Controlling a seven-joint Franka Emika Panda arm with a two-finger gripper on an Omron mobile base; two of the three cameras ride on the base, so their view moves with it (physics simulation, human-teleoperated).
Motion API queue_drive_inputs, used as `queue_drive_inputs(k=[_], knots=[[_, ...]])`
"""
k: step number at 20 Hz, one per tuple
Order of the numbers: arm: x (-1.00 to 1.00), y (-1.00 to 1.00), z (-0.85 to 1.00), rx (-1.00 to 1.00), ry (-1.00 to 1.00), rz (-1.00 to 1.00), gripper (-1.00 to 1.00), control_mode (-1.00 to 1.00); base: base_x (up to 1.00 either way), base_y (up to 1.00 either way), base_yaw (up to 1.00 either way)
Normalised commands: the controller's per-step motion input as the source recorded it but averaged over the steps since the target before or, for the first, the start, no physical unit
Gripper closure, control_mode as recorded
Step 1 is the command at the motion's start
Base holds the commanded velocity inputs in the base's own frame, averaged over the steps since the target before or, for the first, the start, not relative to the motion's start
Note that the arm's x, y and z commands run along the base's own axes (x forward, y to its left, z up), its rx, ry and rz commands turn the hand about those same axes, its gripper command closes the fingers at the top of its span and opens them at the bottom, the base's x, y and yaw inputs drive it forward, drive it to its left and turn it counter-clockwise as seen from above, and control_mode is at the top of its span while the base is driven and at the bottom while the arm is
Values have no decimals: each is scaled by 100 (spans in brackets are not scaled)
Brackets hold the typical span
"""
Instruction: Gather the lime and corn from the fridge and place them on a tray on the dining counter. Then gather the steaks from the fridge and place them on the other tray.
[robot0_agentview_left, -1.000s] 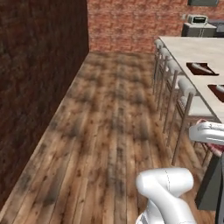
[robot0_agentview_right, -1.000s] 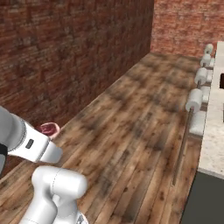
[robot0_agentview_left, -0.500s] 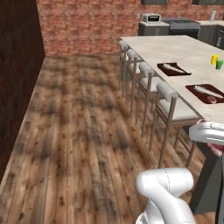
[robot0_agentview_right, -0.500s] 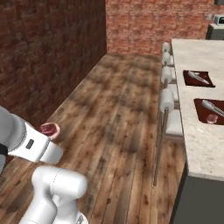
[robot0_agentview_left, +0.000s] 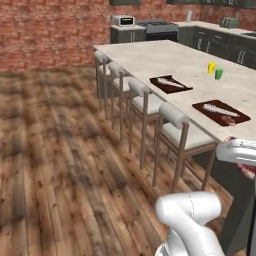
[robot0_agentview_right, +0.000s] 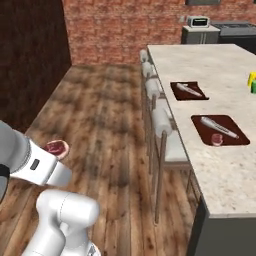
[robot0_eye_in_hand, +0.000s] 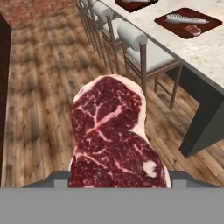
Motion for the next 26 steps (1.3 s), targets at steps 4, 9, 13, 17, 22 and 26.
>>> queue_drive_inputs(k=[4, 9, 13, 17, 22, 26], knots=[[0, 0, 0, 0, 0, 0, 100, 100, 65, 58, -45], [0, 0, 0, 0, 0, 0, 100, 100, 58, 55, -47], [0, 0, 0, 0, 0, 0, 100, 100, 57, 55, -48], [0, 0, 0, 0, 0, 0, 100, 100, 58, 49, -47], [0, 0, 0, 0, 0, 0, 100, 100, 58, 42, -47], [0, 0, 0, 0, 0, 0, 100, 100, 59, 33, -46]])
